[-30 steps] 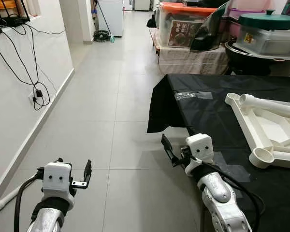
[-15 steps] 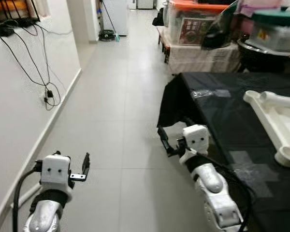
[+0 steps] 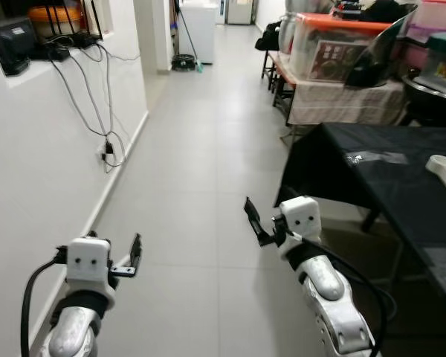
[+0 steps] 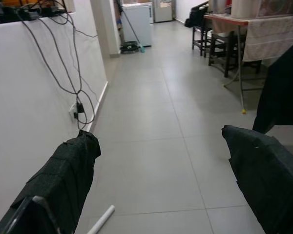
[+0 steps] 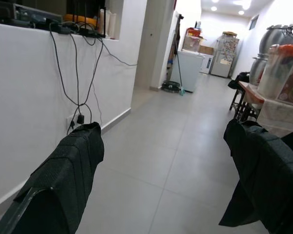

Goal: Building children table

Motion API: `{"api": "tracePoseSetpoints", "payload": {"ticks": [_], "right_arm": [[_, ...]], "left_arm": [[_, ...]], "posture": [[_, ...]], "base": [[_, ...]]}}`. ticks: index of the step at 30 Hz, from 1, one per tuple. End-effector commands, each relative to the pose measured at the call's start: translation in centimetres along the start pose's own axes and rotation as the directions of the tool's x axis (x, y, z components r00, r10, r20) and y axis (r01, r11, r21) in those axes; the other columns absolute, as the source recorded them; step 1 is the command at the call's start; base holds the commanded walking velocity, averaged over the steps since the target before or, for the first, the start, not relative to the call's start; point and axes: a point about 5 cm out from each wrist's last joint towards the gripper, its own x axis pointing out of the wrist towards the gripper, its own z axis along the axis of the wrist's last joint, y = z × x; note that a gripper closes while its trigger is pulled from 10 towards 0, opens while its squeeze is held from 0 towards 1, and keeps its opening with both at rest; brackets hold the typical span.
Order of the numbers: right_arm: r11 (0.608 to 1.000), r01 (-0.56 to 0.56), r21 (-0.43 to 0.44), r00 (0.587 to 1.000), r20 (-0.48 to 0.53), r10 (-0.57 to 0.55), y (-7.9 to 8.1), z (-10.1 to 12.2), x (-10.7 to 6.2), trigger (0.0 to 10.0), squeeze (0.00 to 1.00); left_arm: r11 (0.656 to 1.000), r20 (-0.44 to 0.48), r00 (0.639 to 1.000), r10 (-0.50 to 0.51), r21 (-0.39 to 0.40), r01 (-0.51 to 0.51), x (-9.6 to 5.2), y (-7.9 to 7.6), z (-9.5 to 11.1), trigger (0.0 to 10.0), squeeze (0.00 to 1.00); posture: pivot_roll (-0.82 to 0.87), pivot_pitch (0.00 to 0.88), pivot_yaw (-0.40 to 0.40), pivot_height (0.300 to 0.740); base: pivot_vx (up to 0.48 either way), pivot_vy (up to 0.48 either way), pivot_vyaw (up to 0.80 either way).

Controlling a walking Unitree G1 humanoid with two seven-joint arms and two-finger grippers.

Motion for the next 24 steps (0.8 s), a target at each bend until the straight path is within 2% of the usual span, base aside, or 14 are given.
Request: {"api": "tracePoseSetpoints", "payload": {"ticks": [1,14,24], "right_arm": [[1.0,0.007,-0.013,1.0,0.004,-0.006,-0.38,0.09,0.07,10.0,0.0],[1.0,-0.014,-0.015,1.0,0.005,0.014,-0.19,0.1,0.6,10.0,0.0],[1.0,-0.007,-0.012,1.0,-0.012,0.007,-0.54,-0.32,0.17,10.0,0.0]], "left_arm": [[1.0,0.009,1.0,-0.011,-0.009,0.011,0.23,-0.36,0.1,10.0,0.0],[1.0,0.014,1.0,-0.017,-0.009,0.017,0.62,-0.63,0.03,10.0,0.0],[1.0,0.006,1.0,-0.021,-0.006,0.021,0.63,-0.68,-0.19,10.0,0.0]], "posture": [[0.05,0.0,-0.04,0.74],[0.05,0.0,-0.043,0.74],[0.04,0.0,-0.035,0.74]], "base": [[0.45,0.0,0.0],[0.437,0.0,0.0],[0.445,0.0,0.0]]}}
